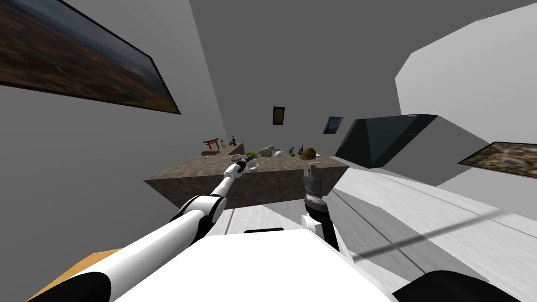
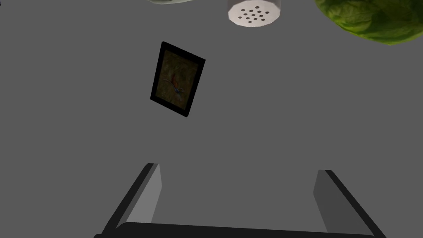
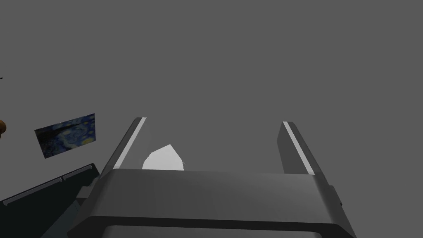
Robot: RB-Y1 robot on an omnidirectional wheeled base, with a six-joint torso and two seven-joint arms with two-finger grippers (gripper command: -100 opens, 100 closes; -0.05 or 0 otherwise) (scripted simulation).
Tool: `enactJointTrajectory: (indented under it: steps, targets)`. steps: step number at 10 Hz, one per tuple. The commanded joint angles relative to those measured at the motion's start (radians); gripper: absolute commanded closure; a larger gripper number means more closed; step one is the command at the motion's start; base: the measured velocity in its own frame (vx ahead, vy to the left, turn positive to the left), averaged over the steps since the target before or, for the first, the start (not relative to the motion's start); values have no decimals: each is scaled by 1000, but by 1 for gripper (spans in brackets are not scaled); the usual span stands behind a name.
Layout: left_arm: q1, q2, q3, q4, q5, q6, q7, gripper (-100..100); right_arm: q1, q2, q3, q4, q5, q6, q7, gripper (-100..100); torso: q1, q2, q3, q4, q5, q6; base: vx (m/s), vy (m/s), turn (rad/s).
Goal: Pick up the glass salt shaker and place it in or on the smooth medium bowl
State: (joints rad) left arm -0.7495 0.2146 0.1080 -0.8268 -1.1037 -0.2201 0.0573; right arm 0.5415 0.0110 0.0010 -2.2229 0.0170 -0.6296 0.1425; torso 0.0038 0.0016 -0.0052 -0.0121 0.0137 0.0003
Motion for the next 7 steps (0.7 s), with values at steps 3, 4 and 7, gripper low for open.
enactJointTrajectory:
  steps: [3, 4, 7]
  targets:
    - [-76, -28, 3, 88, -83, -35, 44, -100, 0, 0, 0, 0, 0, 0, 0, 0, 1, 0, 0, 0, 0, -1, -28, -1, 134]
    - [-100, -28, 3, 106, -86, -35, 44, -100, 0, 0, 0, 0, 0, 0, 0, 0, 0, 1, 0, 0, 0, 0, -21, 3, -22]
    - [-104, -27, -4, 119, -88, -29, 53, -100, 0, 0, 0, 0, 0, 0, 0, 0, 1, -1, -1, 0, 0, 0, -1, 2, -8]
